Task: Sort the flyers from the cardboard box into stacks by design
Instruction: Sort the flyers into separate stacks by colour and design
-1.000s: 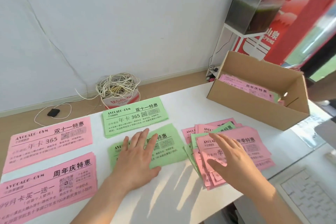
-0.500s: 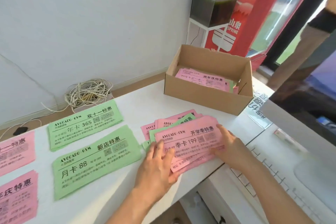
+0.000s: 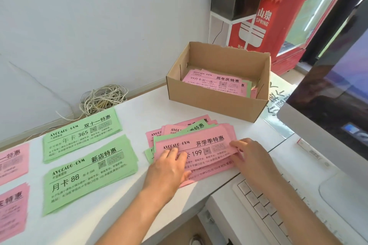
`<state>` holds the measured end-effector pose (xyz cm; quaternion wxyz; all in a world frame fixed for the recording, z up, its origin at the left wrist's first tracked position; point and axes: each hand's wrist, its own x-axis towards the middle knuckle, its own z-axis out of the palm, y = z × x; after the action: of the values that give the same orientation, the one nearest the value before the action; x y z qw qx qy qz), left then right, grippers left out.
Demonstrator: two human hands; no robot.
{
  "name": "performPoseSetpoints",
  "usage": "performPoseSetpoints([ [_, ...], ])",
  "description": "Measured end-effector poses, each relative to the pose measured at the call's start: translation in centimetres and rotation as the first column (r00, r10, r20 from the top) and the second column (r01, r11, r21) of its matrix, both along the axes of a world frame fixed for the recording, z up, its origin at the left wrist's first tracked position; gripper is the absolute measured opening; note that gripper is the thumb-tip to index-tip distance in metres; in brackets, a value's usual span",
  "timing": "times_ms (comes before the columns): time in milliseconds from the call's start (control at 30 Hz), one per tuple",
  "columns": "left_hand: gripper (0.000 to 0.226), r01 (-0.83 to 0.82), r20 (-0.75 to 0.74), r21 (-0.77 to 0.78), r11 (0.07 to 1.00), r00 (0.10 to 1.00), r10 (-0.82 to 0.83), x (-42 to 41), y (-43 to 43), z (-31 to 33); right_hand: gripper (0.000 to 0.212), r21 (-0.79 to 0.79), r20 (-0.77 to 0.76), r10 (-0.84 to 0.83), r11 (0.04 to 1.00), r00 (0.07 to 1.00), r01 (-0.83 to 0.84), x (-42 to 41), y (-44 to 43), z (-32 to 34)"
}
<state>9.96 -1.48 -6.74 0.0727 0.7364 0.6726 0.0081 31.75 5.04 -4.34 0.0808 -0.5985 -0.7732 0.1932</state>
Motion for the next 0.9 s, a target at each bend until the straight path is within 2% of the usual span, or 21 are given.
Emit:
performPoseSetpoints([
  [100, 0.019, 0.074, 0.021, 0.098, 0.992, 0.997, -0.076, -0.3, 0.1, -0.1, 0.039, -0.120, -0.216, -0.103, 0.990, 0.971, 0.079, 0.4, 0.4, 0.1],
  [133, 0.014, 0.057, 0.068, 0.124, 0.991, 0.995, -0.066, -0.6, 0.2, -0.2, 0.040, -0.173, -0.287, -0.157, 0.979, 0.945, 0.110, 0.4, 0.6, 0.1],
  [200, 0.013, -0.083, 0.213, 0.121, 0.989, 0.976, 0.055, -1.1, 0.5, -0.1, 0.042, -0.250, -0.355, -0.235, 0.957, 0.905, 0.150, 0.7, 0.9, 0.1],
  [300, 0.016, -0.327, 0.432, 0.111, 0.939, 0.866, 0.251, -1.6, 0.9, 0.2, 0.048, -0.280, -0.346, -0.265, 0.945, 0.900, 0.171, 0.7, 1.1, -0.1],
  [367, 0.022, -0.374, 0.491, 0.089, 0.923, 0.823, 0.286, -1.7, 0.9, -0.1, 0.048, -0.251, -0.308, -0.261, 0.950, 0.915, 0.187, 0.7, 1.3, -0.4],
  [467, 0.021, -0.369, 0.494, 0.124, 0.921, 0.828, 0.265, -1.7, 0.8, -0.3, 0.046, -0.274, -0.319, -0.277, 0.942, 0.906, 0.191, 0.7, 1.6, -0.7],
  [533, 0.031, -0.328, 0.481, 0.201, 0.923, 0.854, 0.199, -1.8, 0.7, -0.4, 0.043, -0.341, -0.370, -0.313, 0.922, 0.875, 0.186, 0.7, 1.8, -1.0],
  [633, 0.088, -0.138, 0.440, 0.255, 0.957, 0.898, 0.012, -2.0, 0.4, -0.6, 0.034, -0.388, -0.396, -0.335, 0.905, 0.855, 0.175, 1.0, 2.2, -1.0],
  [733, 0.104, 0.096, 0.249, 0.259, 0.961, 0.955, -0.162, -2.5, 0.6, -0.9, 0.023, -0.390, -0.388, -0.318, 0.907, 0.865, 0.159, 1.3, 2.6, -0.9],
  [800, 0.092, 0.204, 0.071, 0.198, 0.959, 0.973, -0.222, -2.3, 0.7, -0.7, 0.016, -0.384, -0.365, -0.307, 0.910, 0.879, 0.158, 1.4, 2.7, -1.1],
  [867, 0.046, 0.320, -0.078, 0.175, 0.931, 0.947, -0.310, -2.0, 0.9, -0.9, 0.010, -0.379, -0.336, -0.299, 0.911, 0.893, 0.163, 1.4, 2.6, -1.2],
  [900, 0.038, 0.347, -0.127, 0.145, 0.926, 0.935, -0.331, -1.7, 0.9, -0.8, 0.010, -0.373, -0.323, -0.295, 0.913, 0.899, 0.165, 1.3, 2.5, -1.1],
])
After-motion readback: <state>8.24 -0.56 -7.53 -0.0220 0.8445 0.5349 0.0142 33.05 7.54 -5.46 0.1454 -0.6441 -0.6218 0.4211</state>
